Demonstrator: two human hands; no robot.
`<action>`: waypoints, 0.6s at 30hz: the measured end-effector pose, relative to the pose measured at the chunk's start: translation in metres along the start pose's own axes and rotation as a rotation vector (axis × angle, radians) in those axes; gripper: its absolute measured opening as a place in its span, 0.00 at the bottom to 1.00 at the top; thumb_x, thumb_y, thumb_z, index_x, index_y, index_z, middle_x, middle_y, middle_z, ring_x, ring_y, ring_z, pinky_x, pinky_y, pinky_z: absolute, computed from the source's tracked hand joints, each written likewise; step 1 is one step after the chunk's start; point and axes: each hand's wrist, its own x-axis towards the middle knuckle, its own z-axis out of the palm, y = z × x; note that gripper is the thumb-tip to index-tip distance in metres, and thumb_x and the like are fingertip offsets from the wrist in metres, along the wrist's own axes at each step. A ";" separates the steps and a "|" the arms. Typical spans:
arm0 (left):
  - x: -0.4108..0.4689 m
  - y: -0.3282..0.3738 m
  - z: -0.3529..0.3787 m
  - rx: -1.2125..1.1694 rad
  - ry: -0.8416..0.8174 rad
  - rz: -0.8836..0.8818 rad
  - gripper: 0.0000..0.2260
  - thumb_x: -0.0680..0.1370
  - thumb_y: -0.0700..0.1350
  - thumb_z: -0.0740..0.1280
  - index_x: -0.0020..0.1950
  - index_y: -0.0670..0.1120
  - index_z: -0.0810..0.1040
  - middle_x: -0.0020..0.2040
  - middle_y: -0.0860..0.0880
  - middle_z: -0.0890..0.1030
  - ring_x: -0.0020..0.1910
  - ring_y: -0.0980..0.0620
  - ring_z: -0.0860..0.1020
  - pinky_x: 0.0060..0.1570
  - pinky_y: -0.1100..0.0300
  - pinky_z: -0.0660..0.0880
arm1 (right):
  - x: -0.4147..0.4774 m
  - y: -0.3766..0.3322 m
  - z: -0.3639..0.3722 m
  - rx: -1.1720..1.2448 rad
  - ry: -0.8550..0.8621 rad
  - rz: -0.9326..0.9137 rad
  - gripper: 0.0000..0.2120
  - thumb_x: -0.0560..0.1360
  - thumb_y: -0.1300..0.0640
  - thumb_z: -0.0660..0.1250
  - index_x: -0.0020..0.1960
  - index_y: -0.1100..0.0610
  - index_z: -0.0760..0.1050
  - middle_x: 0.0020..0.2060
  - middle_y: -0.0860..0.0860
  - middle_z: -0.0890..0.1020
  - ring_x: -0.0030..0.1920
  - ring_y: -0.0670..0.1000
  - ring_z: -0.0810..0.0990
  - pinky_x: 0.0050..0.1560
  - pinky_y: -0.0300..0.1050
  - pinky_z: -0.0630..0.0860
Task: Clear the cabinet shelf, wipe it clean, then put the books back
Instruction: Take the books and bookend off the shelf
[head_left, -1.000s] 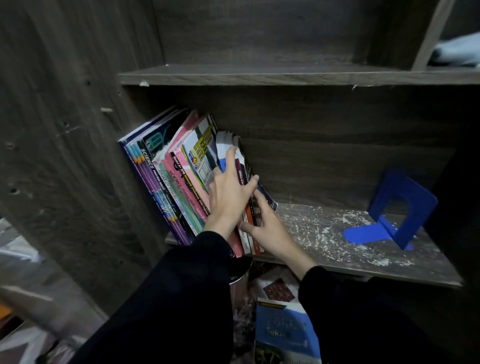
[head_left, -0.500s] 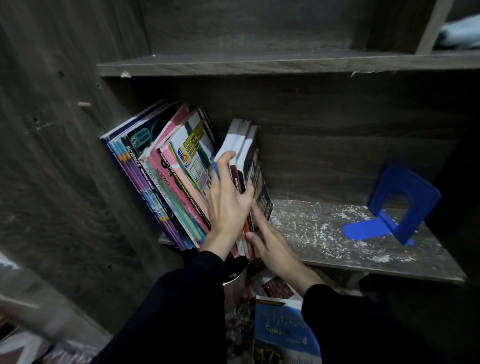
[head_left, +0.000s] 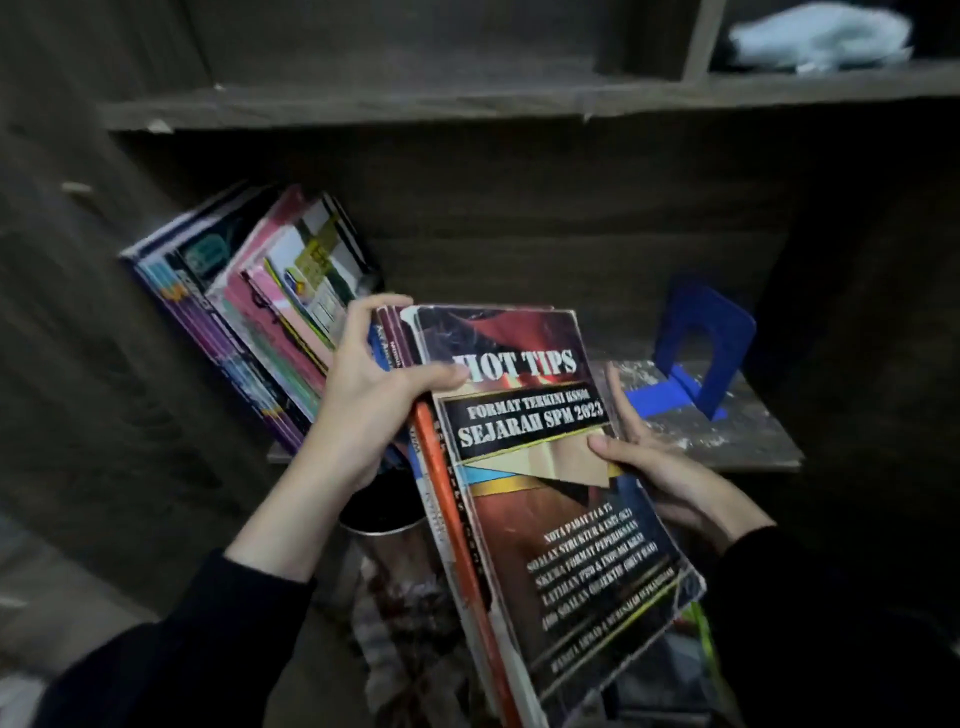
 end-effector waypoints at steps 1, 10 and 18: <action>-0.002 -0.014 0.003 -0.001 -0.018 -0.059 0.26 0.65 0.33 0.76 0.52 0.56 0.71 0.54 0.46 0.79 0.48 0.47 0.81 0.45 0.51 0.80 | -0.013 0.008 -0.004 -0.036 0.005 0.018 0.50 0.64 0.59 0.78 0.68 0.24 0.53 0.68 0.38 0.65 0.56 0.49 0.81 0.51 0.53 0.80; -0.060 -0.179 0.059 0.307 -0.365 -0.386 0.14 0.68 0.41 0.73 0.48 0.58 0.80 0.52 0.51 0.81 0.52 0.55 0.79 0.53 0.65 0.73 | -0.092 0.114 -0.044 -0.308 -0.024 0.520 0.38 0.69 0.71 0.70 0.68 0.36 0.70 0.63 0.40 0.74 0.60 0.45 0.76 0.64 0.43 0.72; -0.066 -0.290 0.157 0.176 -0.500 -0.787 0.28 0.71 0.29 0.72 0.66 0.49 0.70 0.60 0.49 0.74 0.52 0.52 0.74 0.31 0.72 0.73 | -0.077 0.189 -0.118 -0.359 0.249 0.713 0.41 0.68 0.75 0.64 0.72 0.42 0.62 0.46 0.51 0.82 0.44 0.46 0.80 0.45 0.37 0.76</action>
